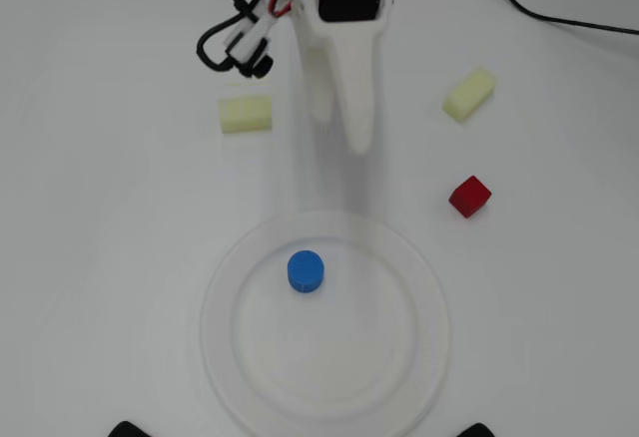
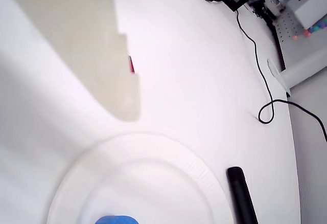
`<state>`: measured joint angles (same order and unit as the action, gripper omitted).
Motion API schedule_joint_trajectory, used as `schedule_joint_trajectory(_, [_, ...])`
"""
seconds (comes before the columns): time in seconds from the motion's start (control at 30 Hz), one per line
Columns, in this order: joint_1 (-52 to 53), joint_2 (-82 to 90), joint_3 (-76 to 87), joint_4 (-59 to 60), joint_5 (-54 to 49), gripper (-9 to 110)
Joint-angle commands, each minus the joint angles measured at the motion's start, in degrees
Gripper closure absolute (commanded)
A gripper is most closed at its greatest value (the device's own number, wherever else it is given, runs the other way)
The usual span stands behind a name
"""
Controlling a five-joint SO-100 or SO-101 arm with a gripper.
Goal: Grasp a blue block and put it in the dish.
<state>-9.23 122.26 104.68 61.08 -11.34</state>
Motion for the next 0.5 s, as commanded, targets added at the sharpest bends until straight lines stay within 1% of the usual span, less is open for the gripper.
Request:
schedule_joint_trajectory(0.0, [-0.8,14.0,13.7,0.3,0.2,65])
schedule_joint_trajectory(0.2, [0.0,40.0,38.1,0.9,-0.4,65])
schedule_joint_trajectory(0.33, [1.6,52.8,48.4,4.0,-0.3,65])
schedule_joint_trajectory(0.47, [2.7,60.8,55.8,6.0,0.5,65])
